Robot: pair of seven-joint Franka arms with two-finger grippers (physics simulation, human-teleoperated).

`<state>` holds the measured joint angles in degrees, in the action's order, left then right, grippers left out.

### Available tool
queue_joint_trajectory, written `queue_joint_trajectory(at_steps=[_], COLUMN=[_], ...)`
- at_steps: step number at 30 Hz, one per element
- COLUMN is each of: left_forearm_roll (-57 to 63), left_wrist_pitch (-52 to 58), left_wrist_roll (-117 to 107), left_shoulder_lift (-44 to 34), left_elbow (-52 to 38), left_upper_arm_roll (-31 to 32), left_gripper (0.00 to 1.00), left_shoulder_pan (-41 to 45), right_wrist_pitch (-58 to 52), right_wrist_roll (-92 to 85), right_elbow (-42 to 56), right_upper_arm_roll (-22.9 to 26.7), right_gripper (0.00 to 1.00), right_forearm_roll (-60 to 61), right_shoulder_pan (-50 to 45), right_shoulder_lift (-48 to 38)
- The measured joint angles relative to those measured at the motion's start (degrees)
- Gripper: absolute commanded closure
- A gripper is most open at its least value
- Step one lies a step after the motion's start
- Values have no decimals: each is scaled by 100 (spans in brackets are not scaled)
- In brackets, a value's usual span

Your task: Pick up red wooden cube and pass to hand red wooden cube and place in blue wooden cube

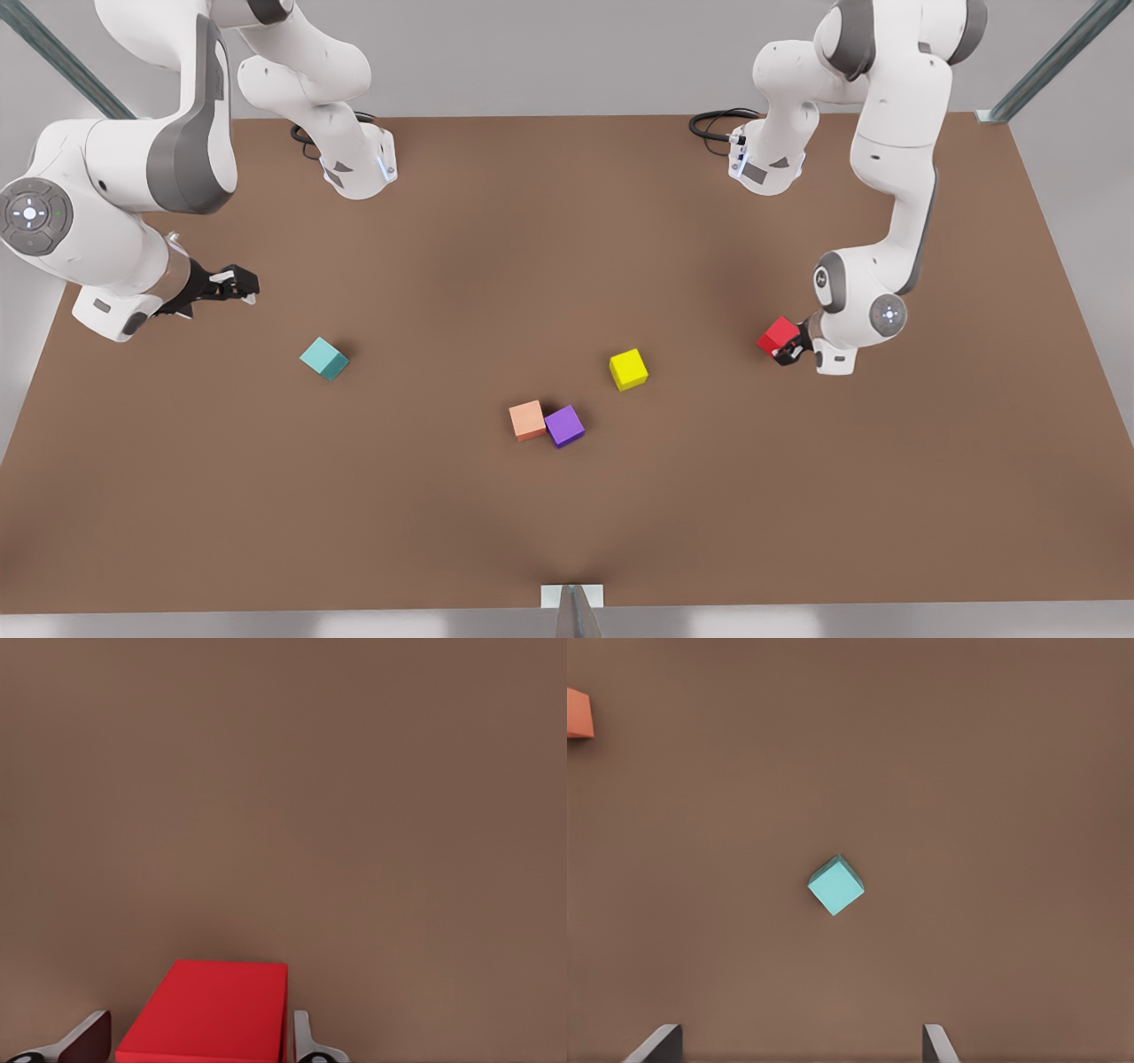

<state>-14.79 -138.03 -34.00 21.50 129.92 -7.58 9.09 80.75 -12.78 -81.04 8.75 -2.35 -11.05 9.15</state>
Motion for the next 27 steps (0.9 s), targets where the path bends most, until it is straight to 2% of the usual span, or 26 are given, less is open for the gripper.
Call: queue_joint_trajectory(at_steps=[4, 5, 7, 15, 19, 22, 23, 24, 27], left_forearm_roll=[-5, -3, 14, 86, -345, -1010, -1244, -1423, -2047], left_wrist_pitch=[-52, -60, -73, -112, 878, 1943, 2239, 2485, 2869], left_wrist_roll=[-110, -135, -190, -441, -513, -451, -383, -314, -64], left_shoulder_lift=[59, 64, 71, 50, 323, 691, 1035, 1417, 2489], left_elbow=[0, -3, -8, -305, -2181, -3775, -4280, -4789, -5858], left_upper_arm_roll=[2, 2, 2, 14, 900, 1892, 2193, 2485, 3266], left_gripper=[3, 23, 45, 45, 44, 42, 41, 47, 48], left_shoulder_pan=[54, 68, 82, 130, 79, 96, 91, 99, 119], right_wrist_pitch=[5, 6, 8, 6, 5, 19, 17, -9, -217], right_wrist_roll=[-19, -23, -30, -56, -65, -148, -206, -280, -602], right_elbow=[47, 49, 46, 33, 37, 48, 9, -16, -32], right_upper_arm_roll=[0, 0, 0, 0, -2, 2, 0, -6, -11], right_gripper=[0, 0, 0, 0, 0, 0, 0, 0, 0], right_forearm_roll=[6, 7, 8, 11, 51, 786, 1382, 2135, 4738], right_shoulder_pan=[6, 9, 15, 15, -29, -140, -92, -79, -48], right_shoulder_lift=[55, 61, 68, 135, 261, 1024, 1266, 1582, 2722])
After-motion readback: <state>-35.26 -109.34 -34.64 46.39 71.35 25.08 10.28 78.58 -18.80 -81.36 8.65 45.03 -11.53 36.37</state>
